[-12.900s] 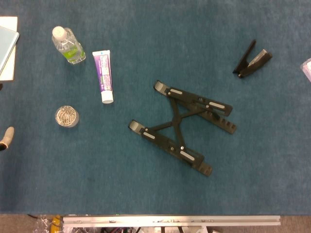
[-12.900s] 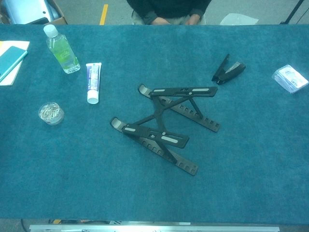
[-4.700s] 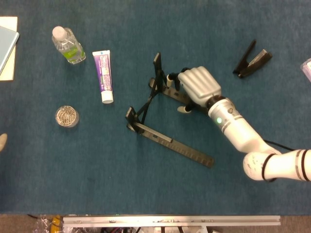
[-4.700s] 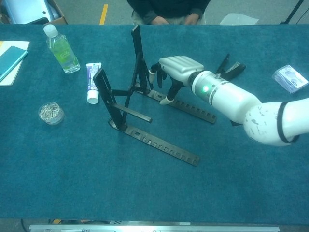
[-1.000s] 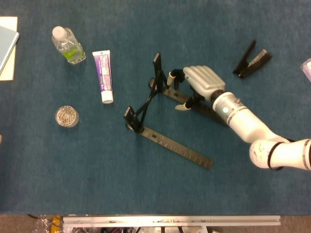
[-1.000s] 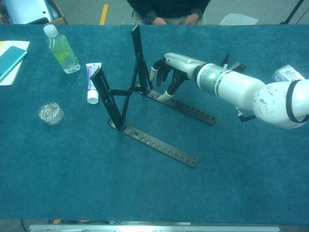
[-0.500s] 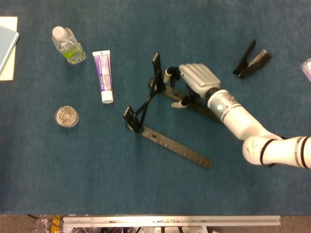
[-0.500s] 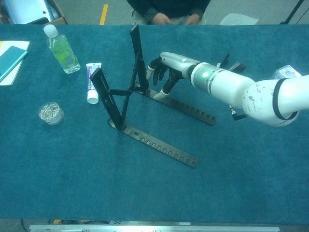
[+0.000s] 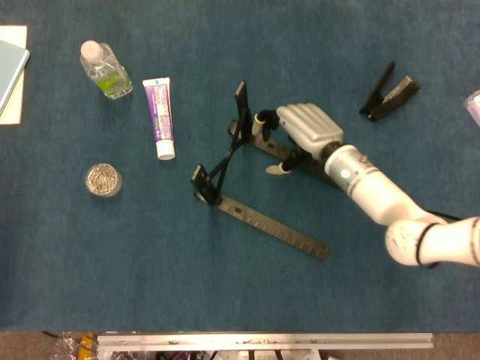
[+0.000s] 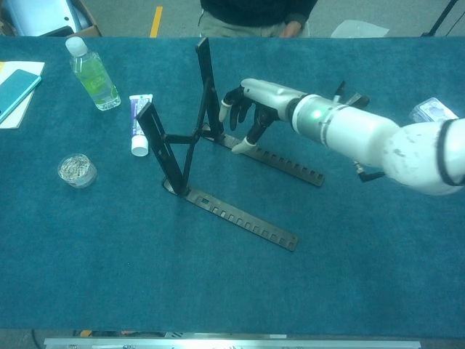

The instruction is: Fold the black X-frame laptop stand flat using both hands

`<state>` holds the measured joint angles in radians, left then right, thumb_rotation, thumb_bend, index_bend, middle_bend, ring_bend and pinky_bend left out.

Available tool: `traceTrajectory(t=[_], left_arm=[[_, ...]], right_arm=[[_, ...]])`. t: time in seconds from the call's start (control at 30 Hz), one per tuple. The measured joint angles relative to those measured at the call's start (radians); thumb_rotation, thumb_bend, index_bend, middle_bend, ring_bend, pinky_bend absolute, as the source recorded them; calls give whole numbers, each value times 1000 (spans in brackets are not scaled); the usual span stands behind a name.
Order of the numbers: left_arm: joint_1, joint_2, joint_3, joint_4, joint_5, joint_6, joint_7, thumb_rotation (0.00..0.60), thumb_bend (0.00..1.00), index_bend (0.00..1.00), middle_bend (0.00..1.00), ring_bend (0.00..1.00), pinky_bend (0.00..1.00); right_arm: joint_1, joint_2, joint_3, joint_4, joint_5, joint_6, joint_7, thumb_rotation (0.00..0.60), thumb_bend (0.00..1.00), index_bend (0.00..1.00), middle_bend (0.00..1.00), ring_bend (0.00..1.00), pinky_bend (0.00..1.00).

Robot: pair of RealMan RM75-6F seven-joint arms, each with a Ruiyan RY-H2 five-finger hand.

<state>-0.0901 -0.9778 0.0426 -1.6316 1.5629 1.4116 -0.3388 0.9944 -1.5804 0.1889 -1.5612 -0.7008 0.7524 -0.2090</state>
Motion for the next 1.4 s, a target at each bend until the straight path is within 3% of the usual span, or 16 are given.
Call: traceTrajectory(t=[0.17, 0.33, 0.63, 0.83, 1.13, 1.4], left_arm=[[-15, 1, 4, -9, 21, -16, 11, 600, 338, 5, 28, 0, 0], [-42, -4, 9, -31, 61, -40, 53, 600, 339, 5, 28, 0, 0], [-118, -40, 18, -87, 128, -129, 150, 600, 338, 5, 29, 0, 0], [-195, -93, 20, -86, 180, -210, 180, 600, 338, 5, 29, 0, 0], [-286, -143, 37, -75, 273, -270, 222, 600, 338, 5, 29, 0, 0], [-336, -177, 42, -133, 281, -311, 258, 600, 339, 5, 29, 0, 0]], right_arm=[[-76, 120, -32, -163, -91, 77, 9, 600, 75, 364, 441, 307, 473], [-190, 251, -88, -291, -252, 185, 37, 600, 74, 340, 405, 272, 477], [-369, 389, -151, -367, -583, 411, 148, 600, 75, 281, 332, 214, 436], [-458, 470, -154, -398, -743, 542, 224, 600, 75, 244, 305, 182, 398], [-505, 498, -120, -411, -764, 582, 246, 600, 75, 218, 292, 168, 396], [-517, 493, -103, -380, -737, 555, 277, 600, 75, 211, 291, 163, 396]])
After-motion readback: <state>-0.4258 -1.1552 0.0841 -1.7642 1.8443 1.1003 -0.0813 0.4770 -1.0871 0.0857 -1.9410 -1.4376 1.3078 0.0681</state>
